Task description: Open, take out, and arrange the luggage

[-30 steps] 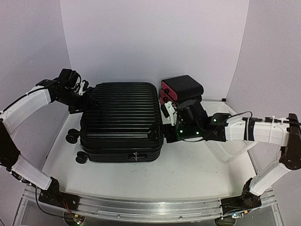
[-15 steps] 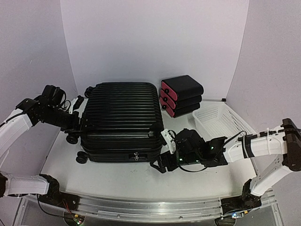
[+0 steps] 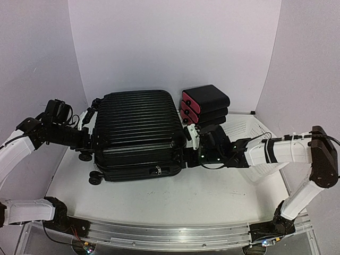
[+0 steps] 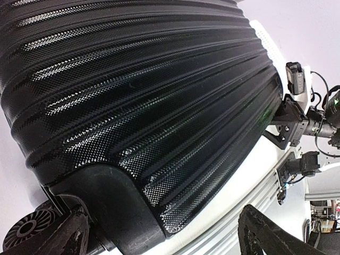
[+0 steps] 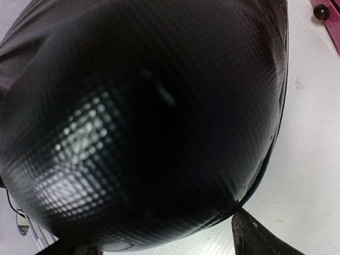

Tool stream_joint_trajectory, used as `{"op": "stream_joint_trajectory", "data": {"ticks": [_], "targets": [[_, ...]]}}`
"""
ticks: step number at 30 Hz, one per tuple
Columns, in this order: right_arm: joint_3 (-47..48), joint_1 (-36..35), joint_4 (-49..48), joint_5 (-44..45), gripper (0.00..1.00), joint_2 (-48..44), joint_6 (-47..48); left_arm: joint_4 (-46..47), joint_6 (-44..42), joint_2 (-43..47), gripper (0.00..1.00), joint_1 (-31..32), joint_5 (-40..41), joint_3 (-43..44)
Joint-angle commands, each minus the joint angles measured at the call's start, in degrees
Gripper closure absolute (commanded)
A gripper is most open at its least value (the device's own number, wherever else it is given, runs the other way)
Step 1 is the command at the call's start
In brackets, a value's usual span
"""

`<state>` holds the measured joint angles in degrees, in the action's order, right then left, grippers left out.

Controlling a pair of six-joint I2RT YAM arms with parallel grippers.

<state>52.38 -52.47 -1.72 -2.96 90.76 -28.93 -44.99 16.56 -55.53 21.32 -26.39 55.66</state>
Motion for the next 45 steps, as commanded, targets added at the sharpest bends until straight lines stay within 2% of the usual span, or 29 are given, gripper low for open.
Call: {"op": "stream_joint_trajectory", "data": {"ticks": [1, 3, 8, 13, 15, 20, 27, 33, 40, 43, 45], "targets": [[-4.6, -2.0, -12.4, -7.4, 0.18, -2.5, 3.6, -7.3, 2.9, -0.2, 0.03, 1.6, -5.9, -1.5], [-7.7, -3.9, -18.8, -6.9, 0.19, -1.8, 3.6, -7.3, 3.1, -0.8, 0.04, 1.7, -6.0, -0.7], [-11.8, -10.5, -37.2, 0.8, 0.32, 3.8, 7.1, -7.3, 3.7, -1.2, 0.06, 1.7, -4.8, 0.8], [-12.5, -15.0, -46.3, 16.0, 0.35, 9.7, 10.9, -7.0, 5.0, -0.8, 0.06, 1.8, -4.1, 0.8], [-13.4, -15.3, -51.4, 20.2, 0.40, 12.1, 11.1, -7.0, 5.2, -0.5, 0.06, 1.8, -3.7, 0.8], [-11.5, -15.8, -54.2, 22.9, 0.54, 15.6, 10.9, -7.0, 5.6, 0.4, 0.06, 1.8, -3.2, 0.8], [-8.6, -17.5, -57.7, 26.2, 0.58, 20.0, 11.7, -7.0, 6.1, 1.0, 0.07, 1.9, -2.1, 0.9], [-5.7, -20.0, -59.4, 36.6, 0.64, 23.1, 13.8, -7.1, 6.9, 2.5, 0.09, 1.9, -0.4, 1.3], [-2.8, -21.1, -59.7, 42.8, 0.85, 24.7, 16.5, -7.1, 7.6, 3.2, 0.10, 1.9, 0.2, 0.9], [-2.8, -21.3, -59.7, 45.6, 0.99, 25.1, 16.9, -7.2, 8.2, 3.9, 0.11, 1.9, 1.4, 1.1], [-3.0, -21.3, -59.7, 46.1, 1.00, 25.0, 17.6, -7.9, 8.2, 4.3, 0.10, 1.9, 3.5, 2.0]]}}
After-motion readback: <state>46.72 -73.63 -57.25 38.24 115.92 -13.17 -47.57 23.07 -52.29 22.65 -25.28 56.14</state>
